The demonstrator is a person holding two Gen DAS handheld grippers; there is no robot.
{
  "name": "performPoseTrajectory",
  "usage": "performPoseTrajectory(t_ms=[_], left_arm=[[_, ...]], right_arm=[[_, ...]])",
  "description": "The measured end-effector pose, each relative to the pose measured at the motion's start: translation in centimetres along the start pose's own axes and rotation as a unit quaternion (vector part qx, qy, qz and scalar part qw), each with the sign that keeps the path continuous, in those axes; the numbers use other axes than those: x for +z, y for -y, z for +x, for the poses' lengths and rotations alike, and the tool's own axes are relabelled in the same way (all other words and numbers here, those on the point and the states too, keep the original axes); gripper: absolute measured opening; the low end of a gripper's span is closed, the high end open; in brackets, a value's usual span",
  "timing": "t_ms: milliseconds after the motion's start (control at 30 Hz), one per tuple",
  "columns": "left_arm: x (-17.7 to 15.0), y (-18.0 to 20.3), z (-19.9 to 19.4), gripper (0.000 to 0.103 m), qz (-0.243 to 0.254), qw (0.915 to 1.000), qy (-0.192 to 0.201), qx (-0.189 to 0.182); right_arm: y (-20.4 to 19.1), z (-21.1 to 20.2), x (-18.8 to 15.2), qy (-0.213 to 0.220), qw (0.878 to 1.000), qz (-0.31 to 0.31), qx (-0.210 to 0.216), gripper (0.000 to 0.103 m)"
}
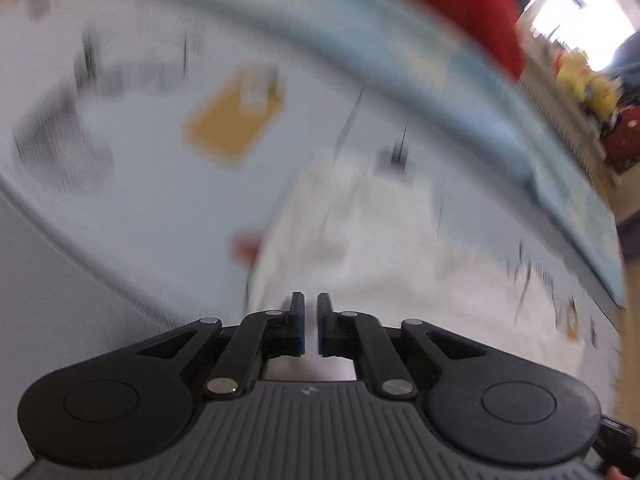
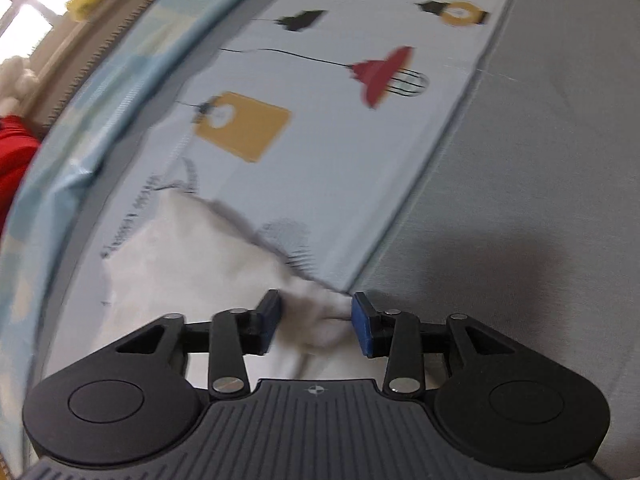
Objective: Fold small clothes
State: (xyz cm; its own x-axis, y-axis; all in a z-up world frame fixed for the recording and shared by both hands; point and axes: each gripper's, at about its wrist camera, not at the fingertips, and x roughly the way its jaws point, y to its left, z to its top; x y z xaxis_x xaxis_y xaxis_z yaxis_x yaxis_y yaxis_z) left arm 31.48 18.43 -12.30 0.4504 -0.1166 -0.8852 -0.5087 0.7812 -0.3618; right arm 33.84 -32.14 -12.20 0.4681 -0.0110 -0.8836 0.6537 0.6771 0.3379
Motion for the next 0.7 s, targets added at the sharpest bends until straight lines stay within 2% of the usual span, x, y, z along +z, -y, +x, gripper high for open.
performPoseTrajectory(t_ms=[33,67,133,200,333,400,500,533,567,700], left_arm=[[-0.2,-0.7,0.9,0.003,-0.014,0.9995,-0.025,0.012],[-0.5,-1.3,1.0,0.002,-0.026,0.9992,-0.028,0.014],[-0.6,-0.4,-0.2,0.002,-0.004,0.9994,-0.016,0.030],[-0.7,1.2,-2.7,0.004,0.033,0.9986,0.027,0.029],[-1.5,3.7,-8.5,0.008,0.103,0.9892,0.105,0.002],[-2.6,4.4,-12.0,0.009,0.125,0.9834,0.131,-0.005],[-4.9,4.4,-17.5,0.012,0.172,0.9733,0.151,-0.016],[-5.7,4.2,-19.1,0.020,0.186,0.9697,0.157,-0.023],[-6.8,3.7,-20.9,0.029,0.200,0.9657,0.164,-0.029],[-12.4,0.4,-25.4,0.033,0.241,0.9562,0.161,-0.044]], right_arm=[[0.3,0.0,0.1,0.000,1.000,0.008,-0.007,0.045],[0.6,-0.3,0.1,0.004,1.000,0.015,-0.018,0.043],[0.8,-1.8,0.4,0.031,0.998,0.018,-0.053,0.041],[1.0,-3.7,0.8,0.060,0.997,0.025,-0.047,0.041],[0.4,-7.9,1.4,0.097,0.995,0.005,0.014,0.041],[0.1,-11.2,1.2,0.138,0.989,-0.018,0.043,0.041],[0.0,-18.3,-0.5,0.238,0.961,-0.103,0.094,0.041],[0.2,-20.1,-1.0,0.251,0.954,-0.127,0.103,0.041],[0.5,-21.9,-1.4,0.249,0.950,-0.145,0.119,0.041],[4.0,-26.7,-3.1,0.199,0.940,-0.204,0.189,0.041]])
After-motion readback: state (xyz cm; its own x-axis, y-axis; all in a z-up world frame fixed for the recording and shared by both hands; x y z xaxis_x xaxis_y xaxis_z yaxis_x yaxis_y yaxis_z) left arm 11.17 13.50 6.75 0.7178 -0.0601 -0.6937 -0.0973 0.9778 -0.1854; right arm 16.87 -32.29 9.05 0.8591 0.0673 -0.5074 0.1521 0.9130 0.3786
